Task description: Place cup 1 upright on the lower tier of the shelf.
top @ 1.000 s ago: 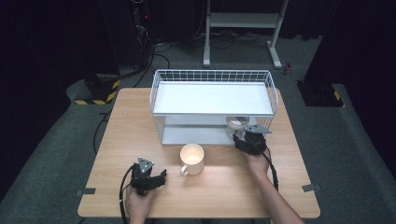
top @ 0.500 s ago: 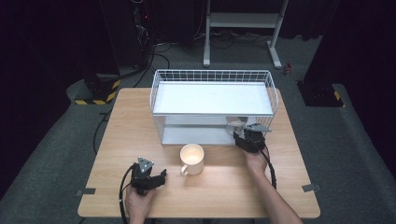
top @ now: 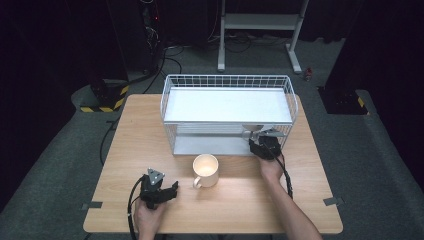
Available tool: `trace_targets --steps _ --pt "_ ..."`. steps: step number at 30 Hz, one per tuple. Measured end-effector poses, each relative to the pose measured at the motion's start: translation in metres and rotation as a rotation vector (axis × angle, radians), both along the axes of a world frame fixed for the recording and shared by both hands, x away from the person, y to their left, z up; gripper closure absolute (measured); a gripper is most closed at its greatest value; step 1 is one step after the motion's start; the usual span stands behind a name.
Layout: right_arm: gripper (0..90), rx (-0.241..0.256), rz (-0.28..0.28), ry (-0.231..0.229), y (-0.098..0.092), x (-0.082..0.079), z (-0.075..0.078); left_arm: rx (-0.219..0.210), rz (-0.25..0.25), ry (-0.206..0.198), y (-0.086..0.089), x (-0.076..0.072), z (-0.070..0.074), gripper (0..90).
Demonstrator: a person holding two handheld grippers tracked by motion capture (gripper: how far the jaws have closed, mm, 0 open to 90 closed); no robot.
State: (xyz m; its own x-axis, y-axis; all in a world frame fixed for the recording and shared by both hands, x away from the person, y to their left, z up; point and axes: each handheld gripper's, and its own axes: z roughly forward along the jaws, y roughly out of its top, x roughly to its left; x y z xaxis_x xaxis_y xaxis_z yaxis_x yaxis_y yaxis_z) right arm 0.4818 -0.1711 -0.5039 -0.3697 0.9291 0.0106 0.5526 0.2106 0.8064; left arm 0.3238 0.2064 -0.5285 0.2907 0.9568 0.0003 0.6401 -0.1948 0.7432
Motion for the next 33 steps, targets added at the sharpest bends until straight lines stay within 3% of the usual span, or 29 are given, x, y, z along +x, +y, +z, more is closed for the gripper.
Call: trace_targets --steps 11,20,33 --pt "52.2 -0.012 -0.012 -0.001 0.003 0.008 -0.001 0.001 0.000 0.000 0.000 0.000 0.000 22.4" --pt "44.0 0.018 0.021 -0.006 0.000 -0.001 0.004 0.002 -0.002 0.000 0.000 0.000 0.000 22.4" --pt "40.4 0.038 0.065 -0.005 -0.007 -0.014 0.010 0.004 -0.003 -0.001 0.000 0.000 0.000 22.3"
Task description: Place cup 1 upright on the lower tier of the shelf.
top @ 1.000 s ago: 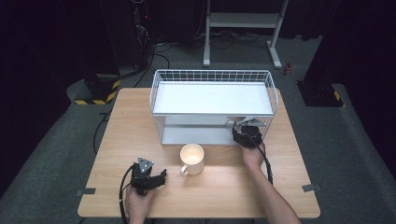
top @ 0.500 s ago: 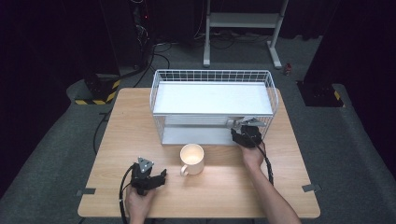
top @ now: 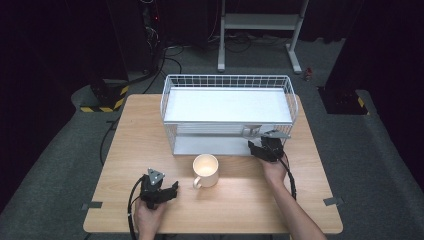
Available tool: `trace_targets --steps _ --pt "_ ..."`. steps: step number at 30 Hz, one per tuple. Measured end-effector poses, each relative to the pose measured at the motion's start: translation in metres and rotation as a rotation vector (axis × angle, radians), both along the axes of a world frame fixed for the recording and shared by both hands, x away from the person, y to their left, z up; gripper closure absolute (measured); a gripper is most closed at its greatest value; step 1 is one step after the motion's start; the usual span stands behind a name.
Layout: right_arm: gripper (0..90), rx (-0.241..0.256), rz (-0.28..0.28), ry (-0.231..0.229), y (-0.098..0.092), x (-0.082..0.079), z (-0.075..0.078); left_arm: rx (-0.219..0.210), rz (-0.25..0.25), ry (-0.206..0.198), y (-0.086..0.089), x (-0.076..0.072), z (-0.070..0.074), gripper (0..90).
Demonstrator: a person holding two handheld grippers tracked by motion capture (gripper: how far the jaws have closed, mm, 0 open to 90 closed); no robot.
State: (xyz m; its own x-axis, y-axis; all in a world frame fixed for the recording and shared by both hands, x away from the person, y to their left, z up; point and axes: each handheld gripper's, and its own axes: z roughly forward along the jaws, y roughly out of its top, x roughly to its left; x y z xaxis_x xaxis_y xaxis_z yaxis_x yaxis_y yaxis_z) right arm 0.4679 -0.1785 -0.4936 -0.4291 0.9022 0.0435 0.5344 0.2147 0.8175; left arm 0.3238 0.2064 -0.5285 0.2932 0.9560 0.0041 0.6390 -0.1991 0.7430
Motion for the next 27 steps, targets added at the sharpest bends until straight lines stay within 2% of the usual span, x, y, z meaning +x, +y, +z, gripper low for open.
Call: trace_targets --steps 9,14,20,27 --pt "40.1 -0.002 0.012 -0.009 -0.005 -0.006 0.002 0.000 0.001 0.001 0.000 0.000 0.000 22.3" --pt "39.9 0.020 0.007 -0.009 -0.007 -0.011 0.004 0.001 0.001 0.001 0.000 0.000 0.000 22.3" --pt "39.0 0.018 0.010 -0.012 -0.013 -0.013 0.004 0.001 0.001 0.000 0.000 0.000 0.000 22.3" --pt "38.7 0.026 0.024 -0.021 -0.015 -0.019 0.009 0.001 0.001 0.001 0.000 0.000 0.000 22.3"
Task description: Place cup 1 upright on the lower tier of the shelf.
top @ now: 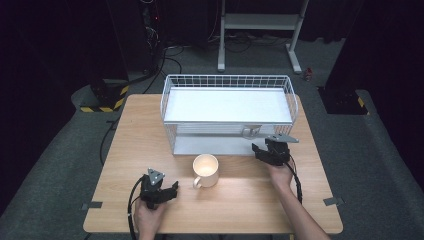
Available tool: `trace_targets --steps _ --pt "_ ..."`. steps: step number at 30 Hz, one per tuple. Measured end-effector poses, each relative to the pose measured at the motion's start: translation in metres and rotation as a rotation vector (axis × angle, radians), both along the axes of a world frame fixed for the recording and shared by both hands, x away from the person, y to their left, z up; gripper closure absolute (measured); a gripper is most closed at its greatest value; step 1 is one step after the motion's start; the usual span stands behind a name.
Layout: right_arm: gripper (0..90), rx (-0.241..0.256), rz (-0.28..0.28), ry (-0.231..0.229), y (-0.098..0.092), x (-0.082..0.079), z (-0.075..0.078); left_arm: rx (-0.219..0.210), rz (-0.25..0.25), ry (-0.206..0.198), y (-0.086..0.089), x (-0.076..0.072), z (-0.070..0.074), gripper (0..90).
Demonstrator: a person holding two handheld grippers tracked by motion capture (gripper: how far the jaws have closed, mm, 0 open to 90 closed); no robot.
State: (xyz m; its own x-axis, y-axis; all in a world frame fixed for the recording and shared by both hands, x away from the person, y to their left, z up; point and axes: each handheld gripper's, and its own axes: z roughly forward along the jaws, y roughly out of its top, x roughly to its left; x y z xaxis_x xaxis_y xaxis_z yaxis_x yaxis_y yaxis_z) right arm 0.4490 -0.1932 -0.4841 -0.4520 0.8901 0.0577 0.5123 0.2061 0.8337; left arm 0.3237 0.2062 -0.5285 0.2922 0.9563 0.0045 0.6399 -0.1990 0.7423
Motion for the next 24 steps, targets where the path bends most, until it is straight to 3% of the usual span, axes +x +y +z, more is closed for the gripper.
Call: trace_targets --steps 14,24 --pt "38.4 0.017 0.020 -0.027 -0.007 -0.010 0.012 -0.001 0.000 0.000 0.000 0.000 0.000 22.3" --pt "38.3 0.028 0.017 -0.035 -0.017 -0.017 0.010 0.001 0.000 -0.001 0.000 0.000 0.000 22.3"
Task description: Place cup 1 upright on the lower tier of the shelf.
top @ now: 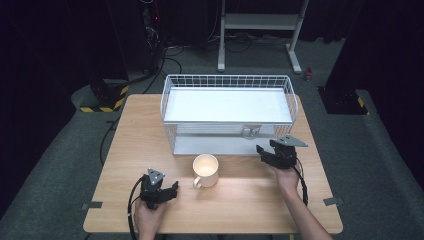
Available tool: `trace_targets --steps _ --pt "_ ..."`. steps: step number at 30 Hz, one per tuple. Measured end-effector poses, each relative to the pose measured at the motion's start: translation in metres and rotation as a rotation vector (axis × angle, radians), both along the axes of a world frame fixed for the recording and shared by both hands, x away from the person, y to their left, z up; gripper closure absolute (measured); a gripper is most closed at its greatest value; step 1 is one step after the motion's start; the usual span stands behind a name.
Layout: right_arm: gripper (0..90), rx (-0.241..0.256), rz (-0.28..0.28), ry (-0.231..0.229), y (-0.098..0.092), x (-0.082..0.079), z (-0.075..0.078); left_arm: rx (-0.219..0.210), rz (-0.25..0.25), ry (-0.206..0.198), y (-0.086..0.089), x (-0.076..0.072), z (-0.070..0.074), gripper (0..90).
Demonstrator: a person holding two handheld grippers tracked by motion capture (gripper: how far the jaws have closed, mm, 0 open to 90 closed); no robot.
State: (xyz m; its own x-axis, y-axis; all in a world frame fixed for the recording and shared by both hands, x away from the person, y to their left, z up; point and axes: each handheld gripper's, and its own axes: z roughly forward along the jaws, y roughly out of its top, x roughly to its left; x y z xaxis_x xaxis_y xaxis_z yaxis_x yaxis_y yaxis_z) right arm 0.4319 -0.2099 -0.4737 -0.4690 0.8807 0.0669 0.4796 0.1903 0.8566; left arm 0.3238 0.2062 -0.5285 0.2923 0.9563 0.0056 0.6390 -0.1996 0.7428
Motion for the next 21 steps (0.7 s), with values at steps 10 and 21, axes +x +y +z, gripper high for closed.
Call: trace_targets --steps 10,21 --pt "38.1 0.016 0.000 0.001 -0.006 -0.006 -0.001 -0.004 0.004 -0.002 0.000 0.000 0.000 22.3" --pt "38.1 0.026 0.004 -0.007 -0.015 -0.017 0.001 -0.004 0.004 -0.001 0.000 0.000 0.000 22.3"
